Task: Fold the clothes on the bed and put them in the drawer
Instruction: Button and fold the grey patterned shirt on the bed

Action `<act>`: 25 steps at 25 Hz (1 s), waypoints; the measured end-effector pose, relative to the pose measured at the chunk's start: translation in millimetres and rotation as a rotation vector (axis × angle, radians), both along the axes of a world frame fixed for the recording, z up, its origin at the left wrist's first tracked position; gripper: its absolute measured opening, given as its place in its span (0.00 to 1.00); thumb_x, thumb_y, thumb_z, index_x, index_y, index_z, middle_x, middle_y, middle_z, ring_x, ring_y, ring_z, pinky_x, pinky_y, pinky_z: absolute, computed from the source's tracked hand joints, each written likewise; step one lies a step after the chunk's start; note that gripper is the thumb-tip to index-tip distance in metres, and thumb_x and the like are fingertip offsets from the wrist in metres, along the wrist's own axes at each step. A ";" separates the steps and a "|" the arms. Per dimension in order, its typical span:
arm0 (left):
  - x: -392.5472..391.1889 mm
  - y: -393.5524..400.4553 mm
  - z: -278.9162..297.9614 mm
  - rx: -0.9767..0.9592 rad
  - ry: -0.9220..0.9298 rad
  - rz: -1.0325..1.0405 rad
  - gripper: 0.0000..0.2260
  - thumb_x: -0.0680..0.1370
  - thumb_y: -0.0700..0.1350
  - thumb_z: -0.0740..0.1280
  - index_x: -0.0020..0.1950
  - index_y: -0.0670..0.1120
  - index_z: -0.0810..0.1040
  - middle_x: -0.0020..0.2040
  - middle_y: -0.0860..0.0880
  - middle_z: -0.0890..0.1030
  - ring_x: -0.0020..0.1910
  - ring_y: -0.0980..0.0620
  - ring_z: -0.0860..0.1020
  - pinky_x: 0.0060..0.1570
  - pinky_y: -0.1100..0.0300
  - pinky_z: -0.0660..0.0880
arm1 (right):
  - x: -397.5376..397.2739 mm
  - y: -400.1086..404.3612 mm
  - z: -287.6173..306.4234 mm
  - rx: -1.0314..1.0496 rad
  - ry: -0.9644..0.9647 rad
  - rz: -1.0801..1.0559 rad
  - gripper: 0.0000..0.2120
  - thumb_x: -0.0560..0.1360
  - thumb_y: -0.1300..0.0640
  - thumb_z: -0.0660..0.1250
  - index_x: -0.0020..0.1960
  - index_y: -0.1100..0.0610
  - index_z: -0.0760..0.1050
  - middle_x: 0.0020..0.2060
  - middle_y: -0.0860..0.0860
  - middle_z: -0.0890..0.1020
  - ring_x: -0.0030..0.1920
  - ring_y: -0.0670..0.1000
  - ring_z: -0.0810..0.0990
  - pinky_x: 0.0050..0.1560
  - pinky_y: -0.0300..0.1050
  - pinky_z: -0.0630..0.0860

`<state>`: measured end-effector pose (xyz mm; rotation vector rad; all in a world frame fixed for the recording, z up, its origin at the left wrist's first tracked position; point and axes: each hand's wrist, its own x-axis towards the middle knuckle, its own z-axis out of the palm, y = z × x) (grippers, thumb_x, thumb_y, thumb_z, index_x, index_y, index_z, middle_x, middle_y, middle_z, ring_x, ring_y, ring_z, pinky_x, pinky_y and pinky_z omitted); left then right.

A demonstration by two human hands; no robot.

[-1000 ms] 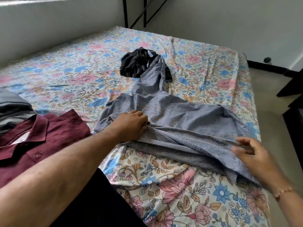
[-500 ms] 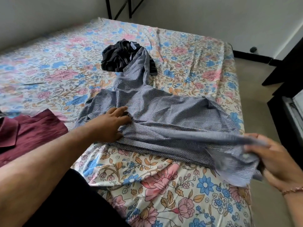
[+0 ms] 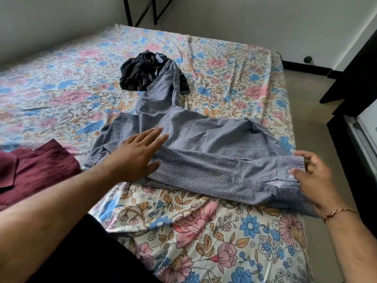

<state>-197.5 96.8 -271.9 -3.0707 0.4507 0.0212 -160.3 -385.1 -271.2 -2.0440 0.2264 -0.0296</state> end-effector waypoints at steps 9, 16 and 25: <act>-5.1 1.9 -12.2 0.032 0.202 -0.050 0.42 0.79 0.74 0.51 0.81 0.62 0.29 0.83 0.52 0.31 0.82 0.49 0.32 0.80 0.40 0.36 | -0.5 27.8 -6.3 -0.681 -0.386 0.029 0.27 0.75 0.59 0.74 0.72 0.55 0.70 0.64 0.58 0.75 0.62 0.59 0.76 0.60 0.58 0.78; -6.7 16.2 -24.3 0.146 0.182 -0.135 0.36 0.85 0.54 0.57 0.80 0.68 0.31 0.83 0.59 0.35 0.83 0.52 0.36 0.81 0.37 0.43 | -29.6 75.0 -22.1 -1.049 0.081 0.882 0.46 0.78 0.42 0.63 0.76 0.31 0.28 0.78 0.37 0.30 0.79 0.44 0.31 0.78 0.60 0.31; -30.5 34.2 25.0 0.282 0.344 -0.064 0.32 0.87 0.43 0.51 0.81 0.64 0.34 0.86 0.48 0.47 0.84 0.43 0.52 0.79 0.44 0.64 | -22.6 49.3 16.7 -1.109 0.105 0.686 0.42 0.75 0.74 0.56 0.79 0.37 0.63 0.78 0.44 0.69 0.74 0.50 0.71 0.72 0.47 0.72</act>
